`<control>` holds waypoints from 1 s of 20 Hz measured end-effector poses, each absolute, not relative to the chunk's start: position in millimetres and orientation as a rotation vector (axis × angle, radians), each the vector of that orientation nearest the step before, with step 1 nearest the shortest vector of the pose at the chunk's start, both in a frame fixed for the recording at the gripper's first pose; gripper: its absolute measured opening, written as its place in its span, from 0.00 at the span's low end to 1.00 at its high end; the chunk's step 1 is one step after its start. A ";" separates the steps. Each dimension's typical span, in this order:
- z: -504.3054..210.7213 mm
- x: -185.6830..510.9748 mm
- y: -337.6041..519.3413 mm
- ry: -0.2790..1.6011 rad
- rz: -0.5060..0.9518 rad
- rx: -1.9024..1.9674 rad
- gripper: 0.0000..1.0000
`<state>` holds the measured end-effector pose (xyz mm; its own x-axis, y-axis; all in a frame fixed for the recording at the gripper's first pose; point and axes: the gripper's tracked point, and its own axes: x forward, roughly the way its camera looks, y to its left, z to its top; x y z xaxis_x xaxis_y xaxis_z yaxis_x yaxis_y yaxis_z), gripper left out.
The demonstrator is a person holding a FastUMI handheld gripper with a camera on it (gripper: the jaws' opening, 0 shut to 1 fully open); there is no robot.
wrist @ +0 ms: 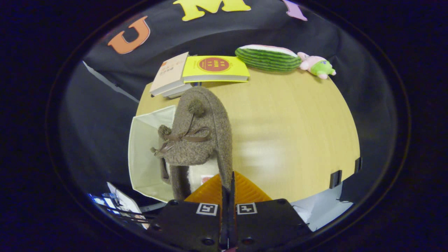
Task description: Open the storage box then place both shoes into the box .Put the left shoe in first, then the right shoe, with the right side of both shoes facing outward in a uniform manner.
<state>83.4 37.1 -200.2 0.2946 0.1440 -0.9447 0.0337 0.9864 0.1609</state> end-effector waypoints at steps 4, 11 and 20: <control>-191.9 75.1 82.5 1.238 0.116 0.128 0.06; -197.2 80.4 134.5 1.151 0.126 0.202 0.07; -218.5 81.0 170.6 1.066 0.145 0.226 0.08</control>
